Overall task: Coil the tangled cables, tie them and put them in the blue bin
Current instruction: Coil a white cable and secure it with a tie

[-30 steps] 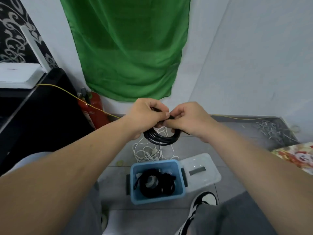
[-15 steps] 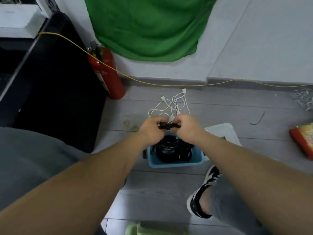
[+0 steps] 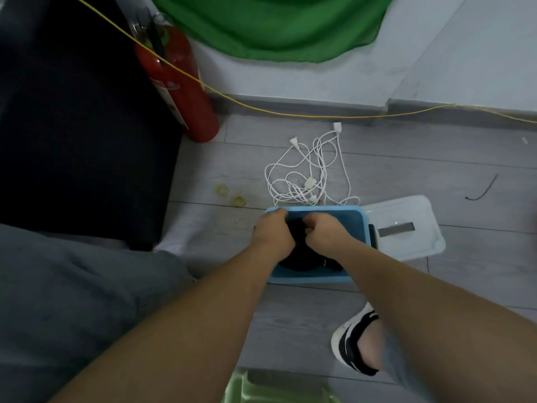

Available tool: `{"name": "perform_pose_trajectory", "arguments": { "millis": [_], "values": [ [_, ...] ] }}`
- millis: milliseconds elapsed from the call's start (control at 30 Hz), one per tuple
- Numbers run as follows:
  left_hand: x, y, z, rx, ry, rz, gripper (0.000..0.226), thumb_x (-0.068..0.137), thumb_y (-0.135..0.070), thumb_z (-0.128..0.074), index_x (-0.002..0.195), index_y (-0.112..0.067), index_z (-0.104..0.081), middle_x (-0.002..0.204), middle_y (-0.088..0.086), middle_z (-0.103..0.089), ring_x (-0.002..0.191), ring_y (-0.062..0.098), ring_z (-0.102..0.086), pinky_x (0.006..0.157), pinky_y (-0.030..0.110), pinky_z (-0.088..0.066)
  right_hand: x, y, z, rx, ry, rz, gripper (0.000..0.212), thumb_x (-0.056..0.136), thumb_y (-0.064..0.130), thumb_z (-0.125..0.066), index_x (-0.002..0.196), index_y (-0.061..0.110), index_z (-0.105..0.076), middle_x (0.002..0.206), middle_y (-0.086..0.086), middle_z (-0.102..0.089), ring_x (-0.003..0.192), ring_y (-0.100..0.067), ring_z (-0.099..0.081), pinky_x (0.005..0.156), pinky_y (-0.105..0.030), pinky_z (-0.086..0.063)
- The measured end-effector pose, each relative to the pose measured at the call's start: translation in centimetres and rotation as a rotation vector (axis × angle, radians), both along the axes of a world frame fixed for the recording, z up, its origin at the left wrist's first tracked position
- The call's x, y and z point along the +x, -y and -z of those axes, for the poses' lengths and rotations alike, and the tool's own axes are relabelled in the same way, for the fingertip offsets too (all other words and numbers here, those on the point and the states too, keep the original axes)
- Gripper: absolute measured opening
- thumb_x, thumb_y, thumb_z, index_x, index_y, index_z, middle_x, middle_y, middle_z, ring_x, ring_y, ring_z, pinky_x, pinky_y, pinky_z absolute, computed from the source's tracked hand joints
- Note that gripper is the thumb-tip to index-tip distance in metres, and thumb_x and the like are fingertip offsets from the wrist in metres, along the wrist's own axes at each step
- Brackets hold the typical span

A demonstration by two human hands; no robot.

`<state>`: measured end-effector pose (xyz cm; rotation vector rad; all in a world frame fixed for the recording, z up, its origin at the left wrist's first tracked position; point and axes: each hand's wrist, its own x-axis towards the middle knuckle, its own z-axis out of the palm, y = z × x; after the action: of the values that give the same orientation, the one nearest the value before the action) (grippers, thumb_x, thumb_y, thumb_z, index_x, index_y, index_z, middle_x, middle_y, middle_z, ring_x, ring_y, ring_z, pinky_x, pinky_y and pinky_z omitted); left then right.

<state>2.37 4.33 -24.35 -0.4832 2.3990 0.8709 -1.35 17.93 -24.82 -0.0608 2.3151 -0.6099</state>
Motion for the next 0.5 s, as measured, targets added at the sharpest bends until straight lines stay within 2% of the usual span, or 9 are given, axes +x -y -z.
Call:
{"name": "perform_pose_trajectory", "arguments": {
  "millis": [133,200,267,333,400,500],
  "values": [
    [-0.1,-0.3,-0.6,-0.102,-0.062,0.128,0.027,0.086,-0.006,-0.063,0.113,-0.008,-0.061,0.125,0.013,-0.055,0.11,0.03,-0.06,0.091,0.041,-0.055,-0.3,-0.3,-0.4,0.015,-0.038,0.032,0.032,0.089,0.007,-0.059,0.12,0.01,-0.068,0.112,-0.009,-0.071,0.104,-0.029,-0.065,0.092,-0.041,-0.055],
    [-0.1,0.1,-1.1,-0.103,-0.046,0.153,0.014,0.088,-0.009,-0.063,0.103,-0.009,-0.061,0.121,0.012,-0.056,0.11,0.03,-0.06,0.091,0.041,-0.055,-0.5,-0.5,-1.0,0.021,-0.051,0.048,0.022,0.091,0.011,-0.06,0.11,0.008,-0.071,0.105,-0.01,-0.072,0.098,-0.029,-0.067,0.09,-0.042,-0.057],
    [0.1,0.8,-1.4,-0.117,-0.038,0.163,0.005,0.089,-0.011,-0.063,0.091,-0.013,-0.058,0.116,0.011,-0.058,0.107,0.03,-0.061,0.084,0.036,-0.053,-1.1,-0.7,-1.5,0.019,-0.062,0.058,0.015,0.089,0.012,-0.06,0.095,0.013,-0.073,0.095,-0.008,-0.072,0.091,-0.027,-0.068,0.083,-0.038,-0.058],
    [0.3,1.8,-1.2,-0.114,-0.072,0.14,0.008,0.09,-0.012,-0.062,0.097,-0.012,-0.065,0.116,0.009,-0.06,0.107,0.03,-0.062,0.084,0.034,-0.05,-2.0,-0.8,-1.9,-0.001,-0.062,0.102,0.015,0.088,0.012,-0.059,0.085,0.015,-0.074,0.088,-0.008,-0.072,0.085,-0.027,-0.069,0.077,-0.033,-0.057],
    [-0.1,2.6,-1.6,-0.086,-0.116,0.096,0.015,0.092,-0.012,-0.059,0.103,-0.014,-0.069,0.115,0.009,-0.06,0.105,0.029,-0.062,0.086,0.033,-0.05,-3.4,-0.8,-2.3,-0.045,-0.076,0.194,0.018,0.089,0.016,-0.058,0.079,0.014,-0.073,0.082,-0.01,-0.074,0.081,-0.031,-0.071,0.075,-0.036,-0.058],
    [-1.4,3.5,-1.9,-0.081,-0.143,0.083,0.018,0.091,-0.012,-0.059,0.106,-0.014,-0.07,0.114,0.009,-0.061,0.104,0.029,-0.062,0.09,0.034,-0.053,-5.5,-0.4,-2.5,-0.07,-0.085,0.246,0.02,0.092,0.019,-0.06,0.083,0.007,-0.073,0.083,-0.016,-0.075,0.077,-0.032,-0.07,0.075,-0.036,-0.058]
  ]
}}
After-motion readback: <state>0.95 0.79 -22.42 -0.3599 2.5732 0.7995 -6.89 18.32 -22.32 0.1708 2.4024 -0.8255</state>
